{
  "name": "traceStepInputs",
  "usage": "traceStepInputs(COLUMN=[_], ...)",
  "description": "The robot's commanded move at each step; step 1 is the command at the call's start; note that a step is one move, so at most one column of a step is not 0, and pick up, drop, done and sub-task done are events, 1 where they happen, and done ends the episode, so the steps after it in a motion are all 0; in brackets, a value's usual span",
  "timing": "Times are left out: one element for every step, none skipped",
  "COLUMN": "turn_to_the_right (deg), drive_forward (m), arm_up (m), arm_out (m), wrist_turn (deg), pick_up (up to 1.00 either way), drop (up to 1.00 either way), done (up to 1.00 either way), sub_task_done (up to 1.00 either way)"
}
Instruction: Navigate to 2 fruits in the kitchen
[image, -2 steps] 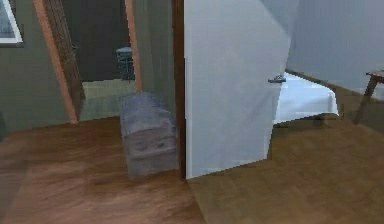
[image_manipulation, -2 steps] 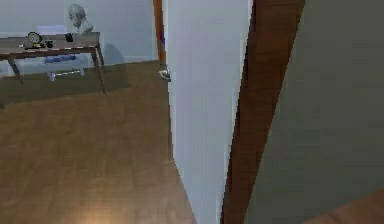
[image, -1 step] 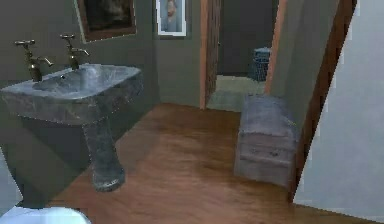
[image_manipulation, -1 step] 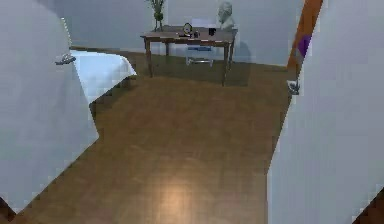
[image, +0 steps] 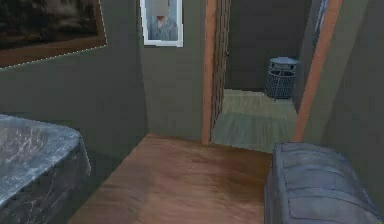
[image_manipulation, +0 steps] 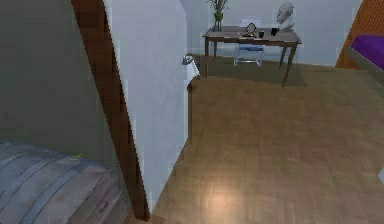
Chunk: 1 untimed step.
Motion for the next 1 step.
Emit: traceStepInputs(turn_to_the_right=[0.0], drive_forward=[0.55], arm_up=[0.0], arm_out=[0.0], wrist_turn=[0.0], pick_up=[0.0], drop=[0.0], done=[0.0], sub_task_done=[0.0])
